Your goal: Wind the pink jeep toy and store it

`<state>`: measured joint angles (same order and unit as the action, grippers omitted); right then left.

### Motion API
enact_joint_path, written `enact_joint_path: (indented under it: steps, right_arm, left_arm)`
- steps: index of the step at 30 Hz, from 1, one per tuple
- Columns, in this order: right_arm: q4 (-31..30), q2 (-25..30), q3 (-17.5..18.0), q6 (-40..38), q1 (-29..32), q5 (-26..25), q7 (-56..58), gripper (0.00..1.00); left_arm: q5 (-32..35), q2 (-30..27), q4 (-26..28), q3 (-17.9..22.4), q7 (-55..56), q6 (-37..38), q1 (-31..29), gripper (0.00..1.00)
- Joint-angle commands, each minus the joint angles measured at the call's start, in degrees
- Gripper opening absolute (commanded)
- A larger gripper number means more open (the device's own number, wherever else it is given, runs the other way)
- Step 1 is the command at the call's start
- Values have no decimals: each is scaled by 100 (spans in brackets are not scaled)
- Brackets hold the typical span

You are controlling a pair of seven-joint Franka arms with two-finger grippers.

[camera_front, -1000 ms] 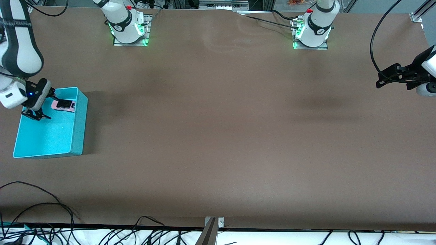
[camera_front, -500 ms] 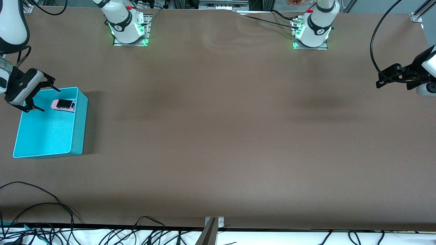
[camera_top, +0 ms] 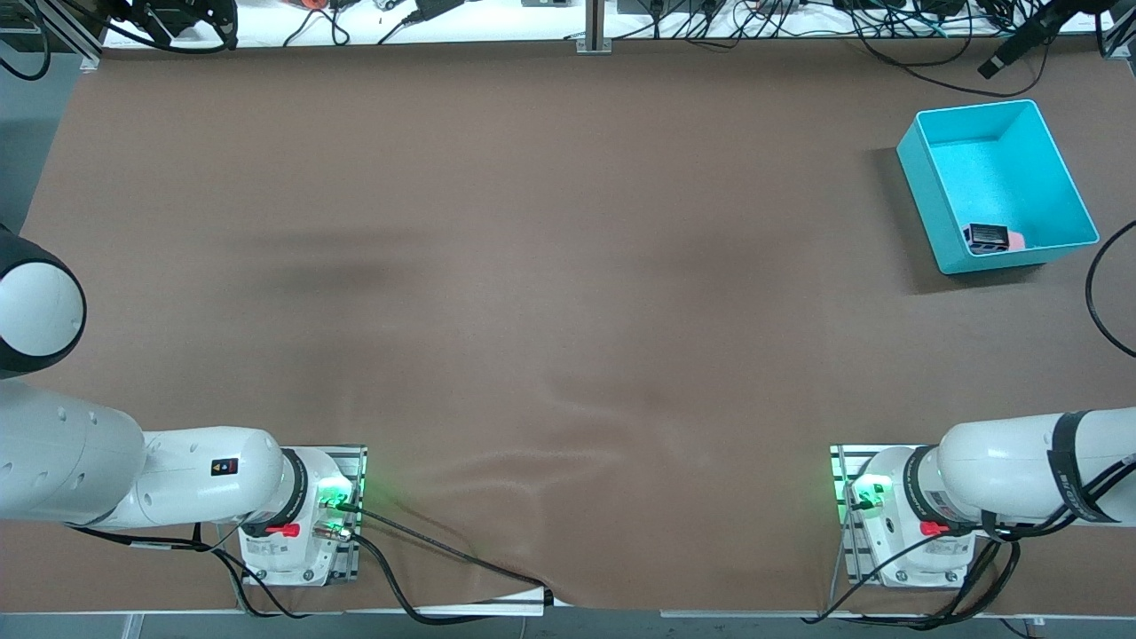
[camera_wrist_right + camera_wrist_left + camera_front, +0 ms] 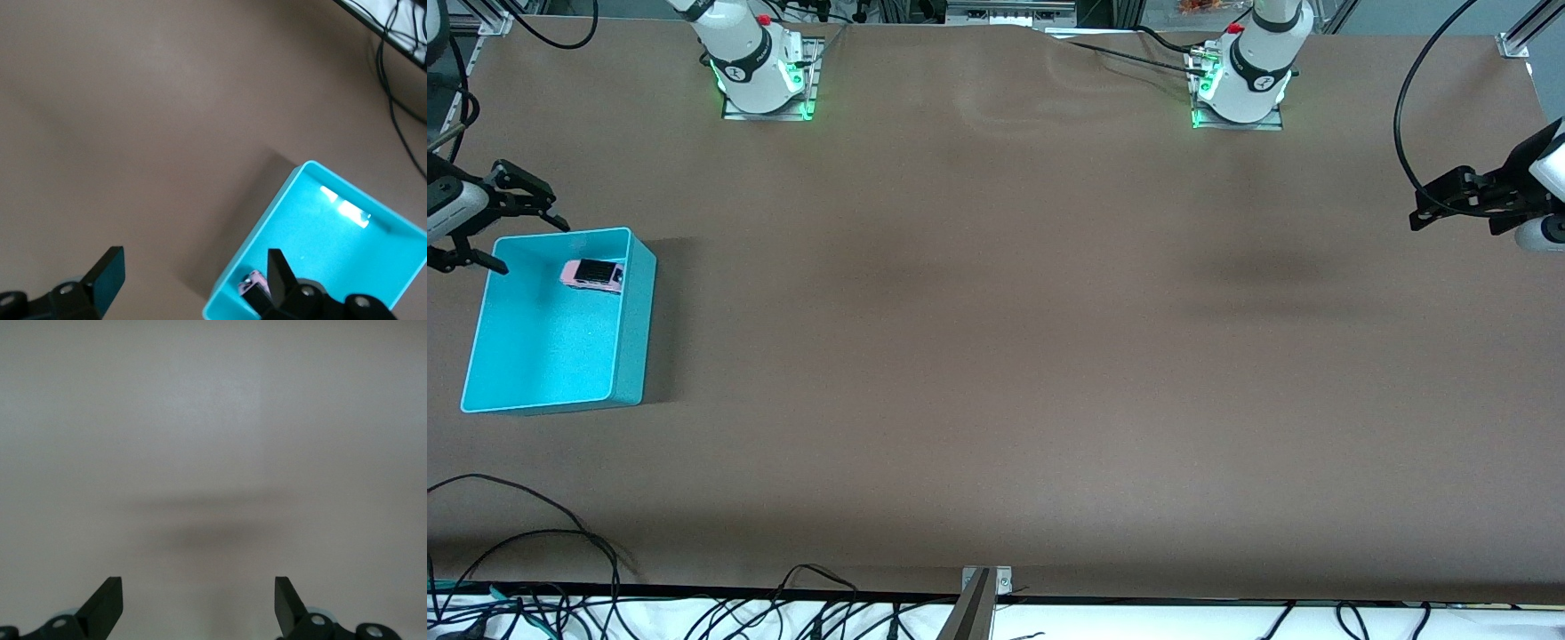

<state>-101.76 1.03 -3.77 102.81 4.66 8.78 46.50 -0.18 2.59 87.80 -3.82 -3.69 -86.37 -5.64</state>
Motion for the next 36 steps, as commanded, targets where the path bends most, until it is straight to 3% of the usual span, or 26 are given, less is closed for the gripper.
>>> enact_joint_path:
  steps: [1,6,11,14,26,36]
  right_arm:
    - [473,-165,-27,-455,-149,-8,-1176,95]
    - [885,-209,-18,-902,-140,-26,-1582,90]
    - [1149,-314,-1,-1149,-140,-26,-2117,93]
    - [1299,-323,52,-1272,-140,-26,-2582,100]
    - [1633,-314,395,-1545,-149,-535,-4473,100]
    - [1887,-314,386,-1800,-149,-535,-4527,100]
  left_arm:
    - [-105,66,-184,-31,-44,67,-60,100]
    - [-105,75,-184,-22,-44,67,-60,100]
    - [-105,66,-184,-22,-44,67,-60,100]
    - [-105,75,-184,-22,-44,67,-60,100]
    - [-105,66,-184,-22,-44,67,-60,100]
    - [-105,75,-184,-22,-44,67,-60,100]
